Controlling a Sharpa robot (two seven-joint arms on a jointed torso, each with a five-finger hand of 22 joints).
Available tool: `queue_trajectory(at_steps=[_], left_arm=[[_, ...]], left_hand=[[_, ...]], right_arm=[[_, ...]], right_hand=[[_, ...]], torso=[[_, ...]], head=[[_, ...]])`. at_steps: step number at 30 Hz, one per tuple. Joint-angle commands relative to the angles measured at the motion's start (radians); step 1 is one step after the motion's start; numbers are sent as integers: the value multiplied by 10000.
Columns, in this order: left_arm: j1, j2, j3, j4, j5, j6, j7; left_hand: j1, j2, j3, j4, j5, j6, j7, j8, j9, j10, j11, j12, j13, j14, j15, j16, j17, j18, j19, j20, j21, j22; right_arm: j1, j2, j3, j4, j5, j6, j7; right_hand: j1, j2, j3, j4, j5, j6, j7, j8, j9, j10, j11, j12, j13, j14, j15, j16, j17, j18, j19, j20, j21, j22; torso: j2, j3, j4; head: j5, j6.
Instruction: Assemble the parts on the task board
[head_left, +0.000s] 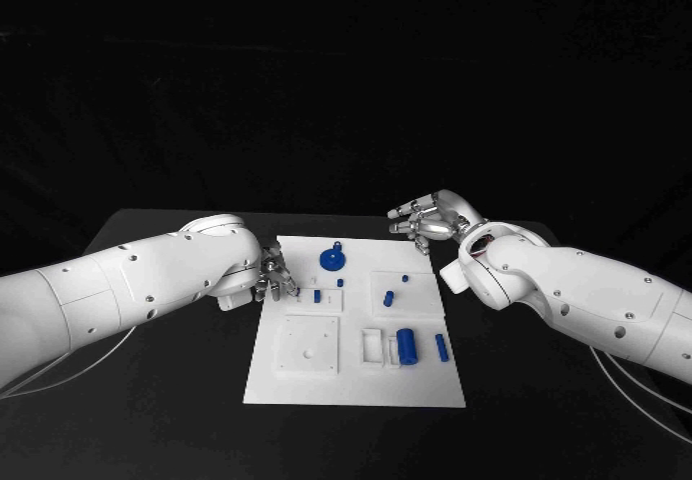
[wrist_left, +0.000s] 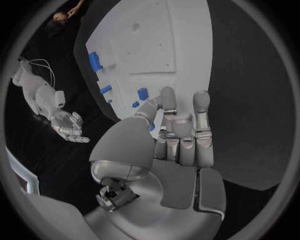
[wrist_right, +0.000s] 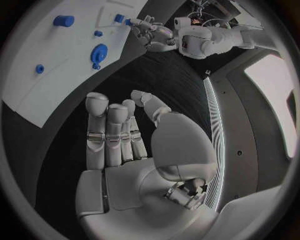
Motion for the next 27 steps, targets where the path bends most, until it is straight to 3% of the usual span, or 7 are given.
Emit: queue_trajectory(at_steps=[1,9,18,23,27], left_arm=[[38,-180,29,234,211,-459,299],[162,-816,67,871,1388,-442,1283],[191,-1388,94,1427,3773,-118,2580],[193,-1635,93,1788,5297,147,3116],[191,-1765,90,2016,6257,182,3515]], left_hand=[[19,153,542,-517,36,326,-225,-39,64,505,-23,83,-84,84,-8,70,12,112,-15,39,47,201],[38,163,554,-543,34,354,-235,-46,102,506,-30,172,-232,83,-11,65,-5,127,-17,45,47,199],[-3,180,547,-505,56,388,-244,-35,145,505,-44,295,-280,78,-27,60,-8,108,-19,23,31,196],[-105,204,516,-428,-5,399,-257,-26,169,505,-48,338,-303,79,-50,70,21,77,-7,-7,21,192],[-161,222,441,-253,-122,400,-283,4,234,504,-64,406,-358,73,-67,65,28,-2,8,-52,-23,185]], right_arm=[[-23,-6,5,43,-15,176,58],[-59,-4,5,128,-532,268,99],[-121,70,4,478,-2696,399,114],[-148,262,-19,735,-4634,332,16],[-154,409,-125,971,-5901,324,-139]], right_hand=[[-47,-1,44,3,42,79,8,-39,-11,79,-26,-23,9,16,-47,-11,14,109,285,-73,31,576],[5,-11,74,-51,21,101,4,-37,-10,92,-29,-15,15,36,-53,26,47,108,297,-78,87,589],[100,-47,-1,-84,-265,136,-6,-39,-11,117,-32,9,36,62,-53,83,105,100,304,-78,187,608],[202,-47,-230,-81,-740,153,-20,-40,-13,152,-30,50,72,97,-51,142,165,91,318,-76,281,619],[334,-60,-504,-63,-1406,141,-23,-39,-14,195,-24,93,106,128,-43,184,208,84,336,-67,339,626]], torso=[[-9,-7,12],[-5,-11,9],[-3,-6,3],[-14,-16,-23],[-4,-8,-10]], head=[[19,22],[50,66],[118,139],[158,206],[141,258]])
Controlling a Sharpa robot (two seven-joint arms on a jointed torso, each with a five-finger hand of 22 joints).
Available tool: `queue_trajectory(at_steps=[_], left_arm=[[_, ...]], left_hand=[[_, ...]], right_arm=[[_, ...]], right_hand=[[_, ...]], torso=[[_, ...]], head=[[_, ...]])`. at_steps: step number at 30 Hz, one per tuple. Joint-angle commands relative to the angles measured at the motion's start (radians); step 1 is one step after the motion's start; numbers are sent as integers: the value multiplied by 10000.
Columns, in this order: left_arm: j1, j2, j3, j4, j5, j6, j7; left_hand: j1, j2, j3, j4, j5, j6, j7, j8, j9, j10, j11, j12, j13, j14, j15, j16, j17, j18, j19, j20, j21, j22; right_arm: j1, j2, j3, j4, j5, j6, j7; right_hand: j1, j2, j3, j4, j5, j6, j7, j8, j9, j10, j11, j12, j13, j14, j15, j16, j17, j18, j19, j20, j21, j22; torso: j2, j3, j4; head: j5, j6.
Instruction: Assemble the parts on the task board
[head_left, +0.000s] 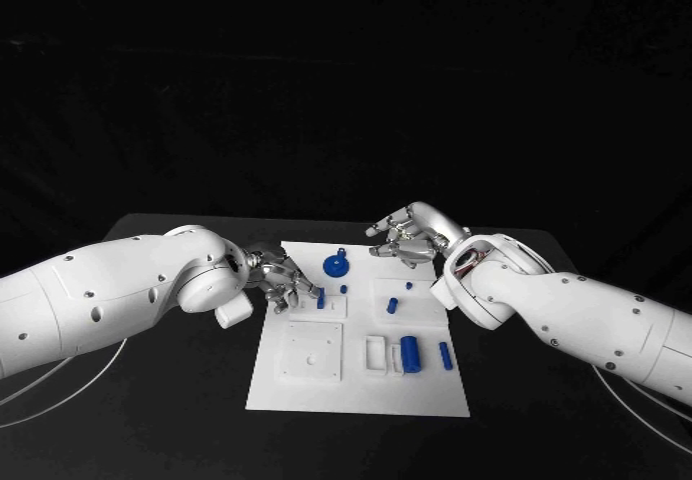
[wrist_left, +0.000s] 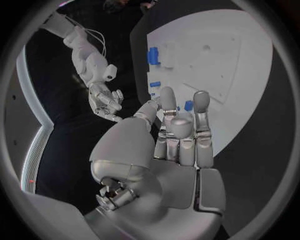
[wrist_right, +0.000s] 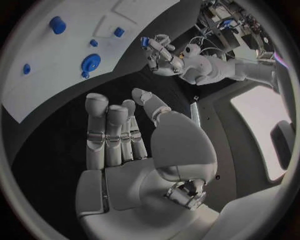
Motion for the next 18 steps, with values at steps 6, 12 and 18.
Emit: queue_trajectory(at_steps=[6,12,18], left_arm=[[11,-163,1,359,2505,193,1291],[10,-224,-8,446,2756,46,1484],[10,-249,-15,511,2817,-40,1554]], left_hand=[[-44,137,213,132,-372,413,-332,109,133,490,-96,112,-87,16,-76,24,20,-41,36,-79,-81,184],[-2,126,187,312,-443,426,-350,120,199,493,-107,181,-188,19,-89,25,41,-72,55,-100,-121,189],[28,104,219,368,-438,467,-376,154,309,494,-131,291,-307,31,-105,53,90,-91,78,-119,-135,194]], right_arm=[[-22,208,-246,460,-3264,317,-269],[-53,271,-402,727,-3728,529,-309],[-67,306,-497,850,-3998,605,-354]], right_hand=[[311,59,-813,104,-1038,-10,-8,-38,-15,85,18,75,52,104,11,74,39,65,311,-16,62,619],[418,91,-1083,57,-947,-81,8,-40,-18,77,30,55,49,92,17,54,25,60,315,-11,35,623],[422,62,-1048,6,-599,-101,14,-40,-19,76,27,39,41,92,14,57,28,59,315,-15,27,626]], torso=[[21,7,17],[20,10,-3],[25,21,-2]], head=[[0,106],[51,150],[59,182]])
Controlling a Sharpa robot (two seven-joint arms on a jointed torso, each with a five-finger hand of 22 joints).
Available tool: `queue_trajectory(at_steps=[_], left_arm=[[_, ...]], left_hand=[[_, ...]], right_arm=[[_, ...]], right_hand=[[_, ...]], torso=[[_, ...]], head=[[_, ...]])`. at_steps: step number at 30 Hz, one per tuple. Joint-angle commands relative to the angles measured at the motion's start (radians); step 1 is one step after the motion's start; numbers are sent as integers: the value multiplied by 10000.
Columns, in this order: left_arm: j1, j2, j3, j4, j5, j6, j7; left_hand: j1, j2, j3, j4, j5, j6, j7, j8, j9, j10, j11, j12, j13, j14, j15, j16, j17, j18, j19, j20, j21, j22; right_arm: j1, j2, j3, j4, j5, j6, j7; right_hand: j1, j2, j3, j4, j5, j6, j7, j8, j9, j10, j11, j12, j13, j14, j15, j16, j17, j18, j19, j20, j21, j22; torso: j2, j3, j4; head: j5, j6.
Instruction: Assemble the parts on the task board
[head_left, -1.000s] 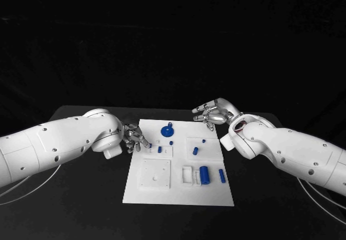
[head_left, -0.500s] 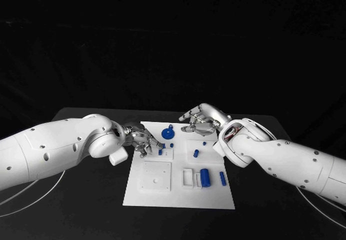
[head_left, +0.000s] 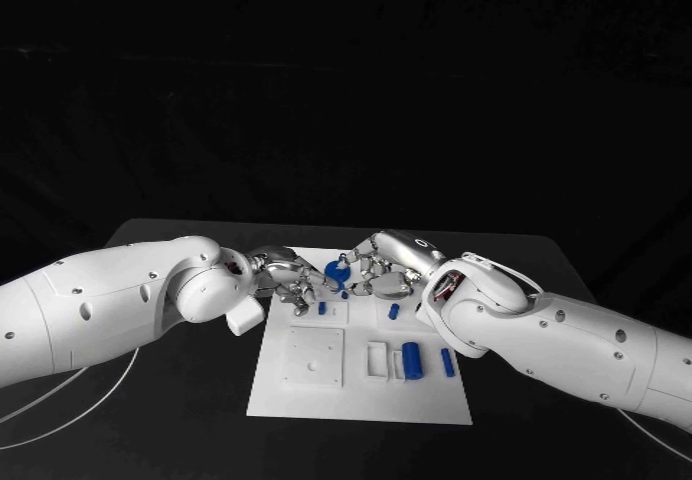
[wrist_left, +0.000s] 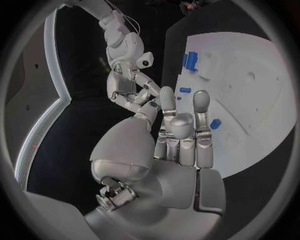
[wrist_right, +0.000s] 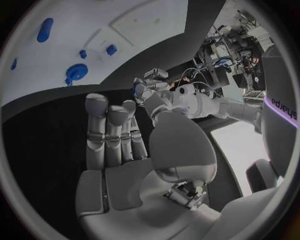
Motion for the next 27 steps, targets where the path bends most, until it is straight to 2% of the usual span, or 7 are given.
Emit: queue_trajectory(at_steps=[1,9,15,27], left_arm=[[10,-5,0,64,401,-79,381],[9,-21,-10,144,401,-126,408],[9,-25,-14,142,391,-210,431],[9,-87,-22,111,373,-347,404]], left_hand=[[90,46,281,303,-10,468,-377,154,227,460,-92,42,-32,-18,-83,53,3,-89,4,-47,-45,195],[96,22,325,252,59,470,-380,153,314,460,-98,84,-149,-13,-90,52,14,-94,6,-57,-37,197],[80,20,348,235,85,471,-383,145,360,460,-100,110,-233,-8,-90,49,17,-94,10,-58,-31,198],[77,11,373,204,118,485,-388,144,405,461,-104,141,-319,-3,-92,58,41,-87,8,-58,-15,199]], right_arm=[[-11,15,-18,55,-671,269,-89],[-20,25,-73,168,-740,293,-82],[-24,3,-109,252,-748,273,-80],[-47,-95,-123,319,-751,144,-116]], right_hand=[[72,-7,3,-57,71,-70,-16,-40,-10,40,-8,-14,2,20,11,1,-8,59,316,-16,-24,626],[25,-19,49,-52,196,-61,-19,-40,-10,44,-11,-20,-1,23,9,2,-7,57,316,-16,-29,625],[-38,-38,354,-66,219,24,-33,-42,-11,53,-27,-11,15,38,-5,26,19,41,325,-33,24,636],[-150,-42,663,-52,179,226,-75,-43,-9,59,-54,53,99,57,-26,39,39,22,336,-53,72,641]], torso=[[5,9,-1],[8,11,3],[7,14,0],[8,16,-2]], head=[[6,18],[25,1],[16,-5],[10,-23]])
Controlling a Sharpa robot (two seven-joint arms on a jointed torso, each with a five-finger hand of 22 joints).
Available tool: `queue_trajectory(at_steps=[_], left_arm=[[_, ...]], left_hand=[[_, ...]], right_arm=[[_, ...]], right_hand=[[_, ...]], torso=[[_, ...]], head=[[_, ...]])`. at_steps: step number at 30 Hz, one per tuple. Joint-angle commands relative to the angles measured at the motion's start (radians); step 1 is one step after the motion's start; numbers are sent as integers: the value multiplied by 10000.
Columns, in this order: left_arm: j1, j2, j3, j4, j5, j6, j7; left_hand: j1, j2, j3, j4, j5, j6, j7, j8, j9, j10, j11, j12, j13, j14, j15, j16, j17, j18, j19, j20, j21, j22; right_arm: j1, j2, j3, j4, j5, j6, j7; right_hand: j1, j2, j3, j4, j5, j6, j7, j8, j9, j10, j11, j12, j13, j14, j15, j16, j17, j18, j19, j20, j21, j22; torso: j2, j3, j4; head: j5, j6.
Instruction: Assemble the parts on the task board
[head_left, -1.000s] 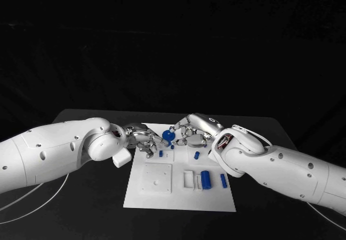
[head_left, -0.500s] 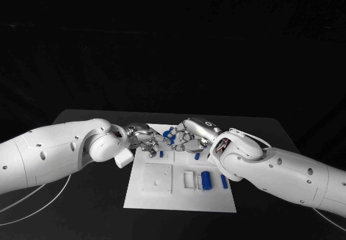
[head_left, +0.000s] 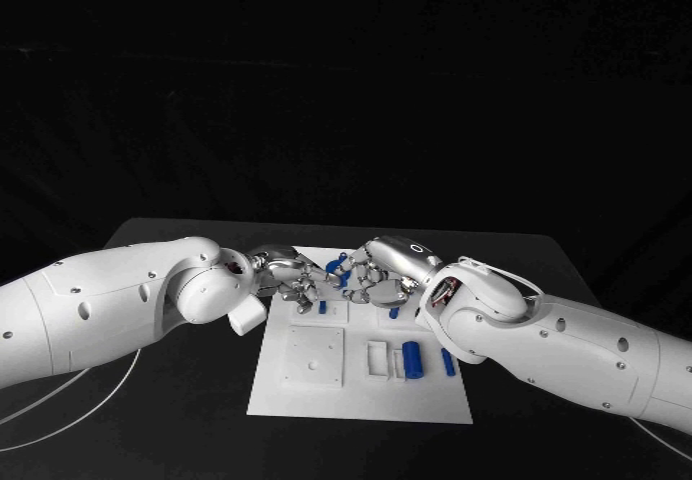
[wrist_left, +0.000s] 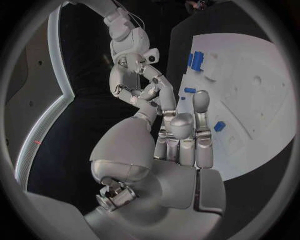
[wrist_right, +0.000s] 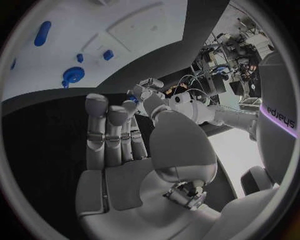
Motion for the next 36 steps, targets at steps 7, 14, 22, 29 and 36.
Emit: queue_trajectory(at_steps=[7,14,22,29,36], left_arm=[[15,-66,8,-10,92,-191,152],[14,-81,8,-23,121,-240,184],[13,-67,8,-30,152,-354,209],[13,-65,8,-45,156,-516,163],[13,-65,7,-55,27,-585,10]], left_hand=[[69,21,303,220,66,488,-389,142,417,464,-108,74,-51,32,-59,54,8,-83,4,-58,-12,199],[61,21,314,208,83,495,-391,143,429,465,-110,87,-77,33,-61,52,7,-80,4,-58,-6,199],[39,18,321,192,92,506,-396,144,446,466,-113,113,-119,33,-62,47,6,-79,4,-59,0,198],[32,14,322,183,96,517,-402,149,459,468,-117,129,-149,41,-64,55,26,-77,4,-60,6,198],[22,2,310,163,104,542,-416,174,497,470,-137,214,-201,72,-76,79,75,-78,20,-69,27,199]], right_arm=[[-34,-49,-10,-12,-152,104,-79],[-96,-49,-10,-3,-153,226,-69],[-166,-33,-10,86,-112,365,-8],[-202,-48,-11,138,-99,412,7],[-228,-73,-12,151,-94,357,-13]], right_hand=[[-127,-8,147,22,-31,82,-21,12,17,33,-22,52,22,64,-30,45,14,12,340,-60,61,646],[-158,-8,180,35,-22,160,-47,16,20,44,-37,57,35,73,-37,62,32,3,345,-66,89,651],[-165,3,200,32,-51,200,-61,11,18,55,-48,60,44,77,-46,67,40,-16,344,-76,99,651],[-173,11,203,36,-53,219,-66,15,19,62,-50,62,48,79,-48,67,41,-21,345,-79,104,651],[-196,21,203,46,-55,224,-67,12,18,63,-52,58,54,81,-53,65,42,-27,346,-87,98,649]], torso=[[-1,-4,3],[0,-3,-1],[-7,-11,-2],[-11,-8,-6],[-3,-4,-1]], head=[[-24,-22],[-22,-37],[-8,-53],[1,-49],[-4,-41]])
